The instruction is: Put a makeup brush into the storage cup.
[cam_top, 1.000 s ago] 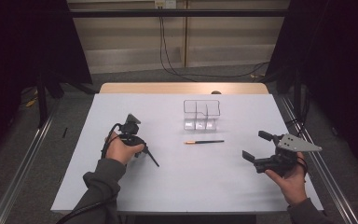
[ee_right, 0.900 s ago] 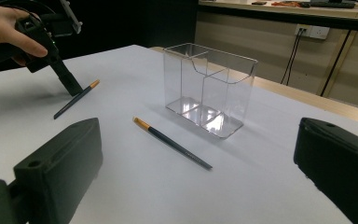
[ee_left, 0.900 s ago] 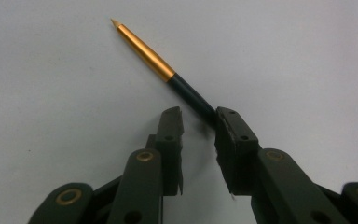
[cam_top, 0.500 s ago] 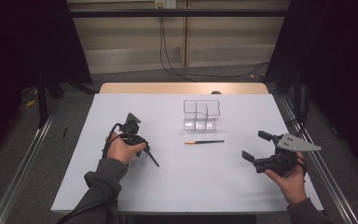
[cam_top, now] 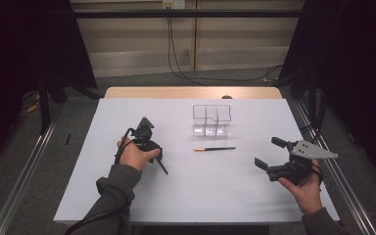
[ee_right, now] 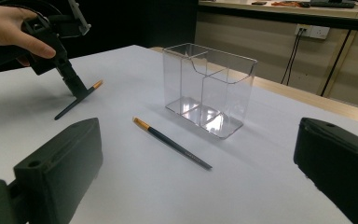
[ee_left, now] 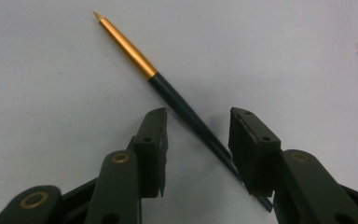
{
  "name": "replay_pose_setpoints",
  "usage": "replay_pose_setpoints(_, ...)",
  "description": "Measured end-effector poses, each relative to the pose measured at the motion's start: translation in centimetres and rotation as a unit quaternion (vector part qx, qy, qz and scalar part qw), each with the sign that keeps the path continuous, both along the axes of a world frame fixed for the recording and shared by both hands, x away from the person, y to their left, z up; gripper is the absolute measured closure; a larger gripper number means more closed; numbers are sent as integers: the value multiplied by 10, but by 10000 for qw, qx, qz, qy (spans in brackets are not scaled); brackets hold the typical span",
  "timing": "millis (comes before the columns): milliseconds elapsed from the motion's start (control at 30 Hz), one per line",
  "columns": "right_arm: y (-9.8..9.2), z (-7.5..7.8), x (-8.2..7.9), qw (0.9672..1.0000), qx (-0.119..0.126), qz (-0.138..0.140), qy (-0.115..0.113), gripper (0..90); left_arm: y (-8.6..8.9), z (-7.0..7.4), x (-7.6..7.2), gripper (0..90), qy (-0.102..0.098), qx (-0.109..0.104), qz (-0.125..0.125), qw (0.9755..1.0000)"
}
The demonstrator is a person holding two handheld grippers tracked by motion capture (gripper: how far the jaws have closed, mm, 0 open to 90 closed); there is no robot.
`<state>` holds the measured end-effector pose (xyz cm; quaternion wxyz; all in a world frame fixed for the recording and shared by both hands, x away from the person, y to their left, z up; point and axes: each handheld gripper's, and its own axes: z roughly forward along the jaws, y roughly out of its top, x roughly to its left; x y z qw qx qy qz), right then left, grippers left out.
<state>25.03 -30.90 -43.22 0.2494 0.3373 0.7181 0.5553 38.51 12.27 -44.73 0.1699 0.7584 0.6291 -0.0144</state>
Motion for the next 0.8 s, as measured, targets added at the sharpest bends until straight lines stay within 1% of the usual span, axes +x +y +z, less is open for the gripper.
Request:
replay_pose_setpoints(67,0,0,0,10000,-13,7,-21,6,0,0,0,611,-23,79,-67,9999)
replay_pose_setpoints(100,0,0,0,10000,-24,6,-11,6,1,0,-1,642,-83,160,-92,9998)
replay_pose_setpoints(133,0,0,0,10000,-12,1,-1,6,2,-1,-1,676,-97,159,-67,9998)
replay_pose_setpoints(167,1,0,0,10000,-20,4,-9,6,4,-1,-1,708,-113,164,-118,9997)
replay_pose_setpoints(200,1,0,0,10000,-23,3,-15,6,4,-1,-1,725,-109,130,-75,9998)
replay_pose_setpoints(233,1,0,0,10000,-18,5,-10,6,7,-1,-1,744,-117,109,-142,9998)
replay_pose_setpoints(367,2,-1,1,10000,-19,-21,-43,6,10,-2,-2,824,-183,90,-192,9996)
replay_pose_setpoints(400,2,-1,1,10000,-22,-17,-29,6,10,-2,-3,828,-191,76,-191,9996)
replay_pose_setpoints(467,2,-1,1,10000,-23,-21,-24,6,10,-2,-3,829,-261,159,-311,9990)
replay_pose_setpoints(533,2,-1,1,10000,-23,-18,-32,6,9,-2,-4,829,-296,176,-338,9988)
replay_pose_setpoints(567,2,-1,0,10000,-17,-25,-27,6,9,-1,-4,828,-299,223,-384,9986)
replay_pose_setpoints(700,0,-1,0,10000,-22,9,-12,6,8,0,-5,807,-228,219,-419,9986)
replay_pose_setpoints(767,0,-1,0,10000,-6,-16,-28,6,8,-1,-5,798,-279,257,-475,9982)
replay_pose_setpoints(800,0,-1,0,10000,-9,-18,-27,6,7,-1,-5,795,-264,280,-497,9980)
